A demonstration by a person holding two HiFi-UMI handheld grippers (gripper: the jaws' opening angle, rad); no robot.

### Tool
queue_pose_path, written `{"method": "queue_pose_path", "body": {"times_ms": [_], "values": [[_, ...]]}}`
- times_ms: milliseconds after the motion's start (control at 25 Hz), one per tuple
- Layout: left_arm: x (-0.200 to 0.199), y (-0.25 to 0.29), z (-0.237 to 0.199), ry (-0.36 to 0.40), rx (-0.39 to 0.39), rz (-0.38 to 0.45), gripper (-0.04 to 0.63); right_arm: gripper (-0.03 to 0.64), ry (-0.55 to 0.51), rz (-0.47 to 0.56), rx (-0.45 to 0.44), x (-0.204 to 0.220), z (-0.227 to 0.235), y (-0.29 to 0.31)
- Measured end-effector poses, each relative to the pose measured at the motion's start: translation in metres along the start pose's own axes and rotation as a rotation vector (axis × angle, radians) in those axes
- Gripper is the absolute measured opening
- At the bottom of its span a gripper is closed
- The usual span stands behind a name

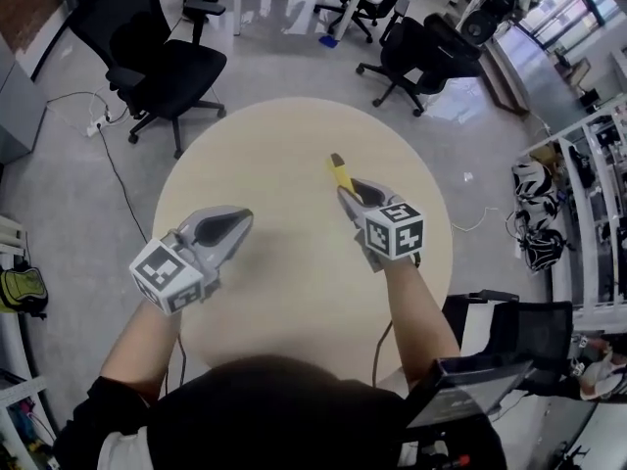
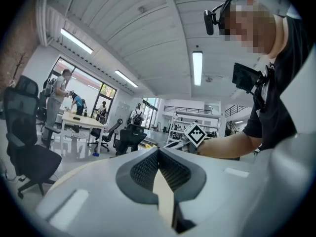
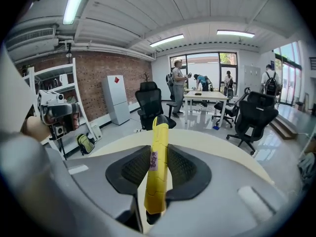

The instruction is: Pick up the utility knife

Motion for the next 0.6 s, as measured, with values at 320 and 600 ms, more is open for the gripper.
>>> {"method": "queue_pose_path", "body": {"times_ms": [320, 600], "values": [[-0.06, 0.013, 0.011, 0.111, 0.075, 0.033, 0.0, 0.121, 0.052, 0.135, 0.045, -0.015, -0.011, -0.093], [-0.088, 0.019, 0.073, 0.131, 0.114, 0.064, 0.0, 0.121, 0.08, 0.245, 0.036, -0.004, -0.005, -0.184]]}}
Point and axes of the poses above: the fingertips, and each gripper's own axes: y forward along the fingers, z to its right, x out of its underside, the point moved 5 cm from there along -y, backward along the fingers, and after that the axes turned 11 degrees about y, right-handed, at the moved point
